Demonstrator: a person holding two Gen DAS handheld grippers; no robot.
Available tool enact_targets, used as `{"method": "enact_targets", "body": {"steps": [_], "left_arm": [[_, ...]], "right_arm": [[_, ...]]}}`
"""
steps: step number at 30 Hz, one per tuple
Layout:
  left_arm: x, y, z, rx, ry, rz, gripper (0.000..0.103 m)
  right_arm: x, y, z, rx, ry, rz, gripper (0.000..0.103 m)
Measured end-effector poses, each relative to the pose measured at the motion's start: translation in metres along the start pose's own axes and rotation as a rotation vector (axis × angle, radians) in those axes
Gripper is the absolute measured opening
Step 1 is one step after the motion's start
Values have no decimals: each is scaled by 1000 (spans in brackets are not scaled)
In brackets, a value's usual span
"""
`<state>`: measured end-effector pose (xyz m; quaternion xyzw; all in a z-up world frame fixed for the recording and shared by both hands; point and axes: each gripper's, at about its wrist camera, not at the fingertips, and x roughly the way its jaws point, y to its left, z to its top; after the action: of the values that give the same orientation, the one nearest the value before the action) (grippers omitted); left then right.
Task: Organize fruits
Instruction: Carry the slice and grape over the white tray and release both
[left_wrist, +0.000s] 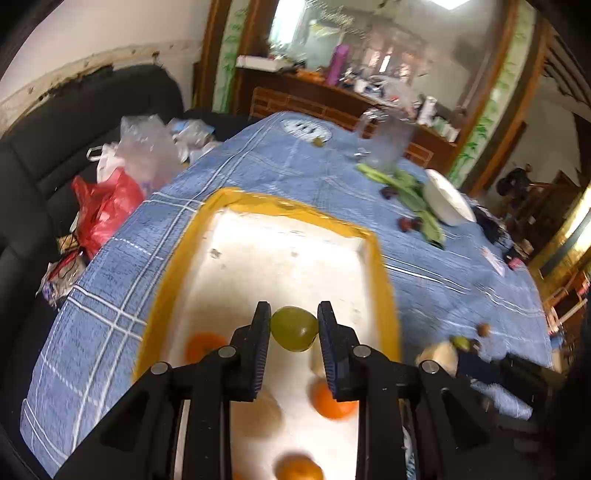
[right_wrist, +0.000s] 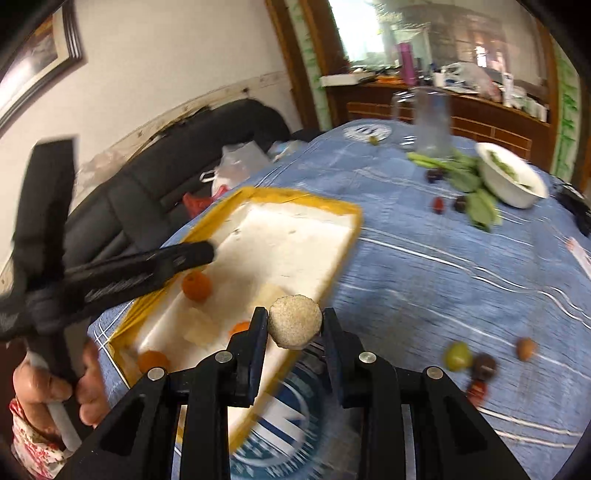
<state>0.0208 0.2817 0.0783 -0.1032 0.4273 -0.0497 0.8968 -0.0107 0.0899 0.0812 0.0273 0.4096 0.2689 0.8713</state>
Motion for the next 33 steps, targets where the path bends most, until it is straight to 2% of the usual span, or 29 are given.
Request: {"method": "enact_targets", "body": {"steps": [5, 14, 18, 19, 21, 27, 30, 33], "left_arm": [[24, 16, 9, -27, 46, 47, 25], [42, 34, 8, -100, 90, 29, 25], [40, 36, 7, -111, 83, 6, 47], [38, 35, 8, -109, 78, 2, 57], [32, 34, 8, -112, 60, 9, 66], [4, 32, 2, -133, 24, 8, 66], [-19, 27, -7, -141, -16, -6, 72], [-44, 17, -21, -142, -53, -42, 73]], "right_arm": [[36, 14, 9, -10, 45, 10, 32], [66, 30, 17, -50, 72, 16, 33], [69, 34, 19, -67, 56, 4, 33], [69, 35, 19, -70, 58, 4, 34], [69, 37, 20, -71, 63, 8, 40], [43, 30, 18, -48, 18, 19, 41], [22, 18, 11, -26, -8, 9, 45], [-4, 2, -2, 15, -36, 6, 46]]}}
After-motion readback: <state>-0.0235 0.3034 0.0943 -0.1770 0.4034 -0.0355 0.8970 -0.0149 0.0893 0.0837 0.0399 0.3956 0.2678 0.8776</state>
